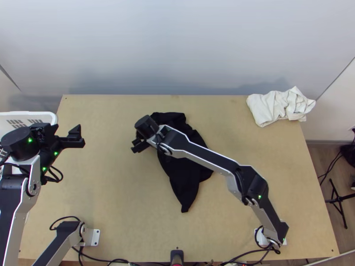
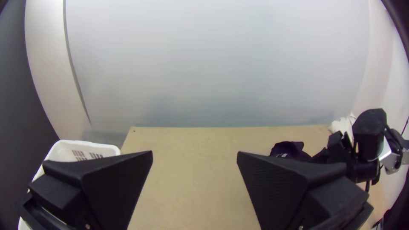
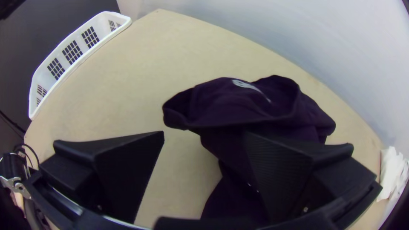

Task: Fold the t-shirt

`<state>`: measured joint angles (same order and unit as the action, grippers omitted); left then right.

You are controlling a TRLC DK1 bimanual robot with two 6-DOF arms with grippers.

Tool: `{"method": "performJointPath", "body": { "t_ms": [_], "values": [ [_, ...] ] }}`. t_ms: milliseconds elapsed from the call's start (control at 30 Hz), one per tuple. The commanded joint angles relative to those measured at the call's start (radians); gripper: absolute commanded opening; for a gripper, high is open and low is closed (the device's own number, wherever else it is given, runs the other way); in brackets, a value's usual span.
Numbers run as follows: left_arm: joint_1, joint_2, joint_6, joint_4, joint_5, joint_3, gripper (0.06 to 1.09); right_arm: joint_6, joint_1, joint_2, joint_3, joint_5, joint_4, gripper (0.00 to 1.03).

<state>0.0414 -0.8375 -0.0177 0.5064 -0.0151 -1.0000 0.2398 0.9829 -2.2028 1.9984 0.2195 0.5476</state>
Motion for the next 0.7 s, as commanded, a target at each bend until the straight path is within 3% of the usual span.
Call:
{"method": "performJointPath", "body": {
  "t_ms": [0, 100, 300, 500, 667],
  "values": [
    [0.031, 0.012, -0.014, -0.005, 0.0, 0.038, 1.02, 0.033, -0.062, 0.16, -0.121, -0.052, 0.074, 1.0],
    [0.031, 0.017, -0.013, -0.005, -0.003, 0.052, 1.02, 0.047, -0.145, 0.279, -0.253, -0.108, 0.003, 1.0],
    [0.017, 0.023, 0.012, -0.042, -0.005, 0.095, 1.02, 0.039, -0.276, 0.387, -0.389, -0.124, -0.028, 0.99],
    [0.014, 0.026, 0.022, -0.055, -0.005, 0.115, 1.02, 0.038, -0.313, 0.33, -0.42, -0.14, -0.084, 0.99],
    [0.015, 0.048, 0.021, -0.057, -0.005, 0.133, 1.02, 0.032, -0.316, 0.195, -0.328, -0.146, -0.112, 0.96]
  ]
}}
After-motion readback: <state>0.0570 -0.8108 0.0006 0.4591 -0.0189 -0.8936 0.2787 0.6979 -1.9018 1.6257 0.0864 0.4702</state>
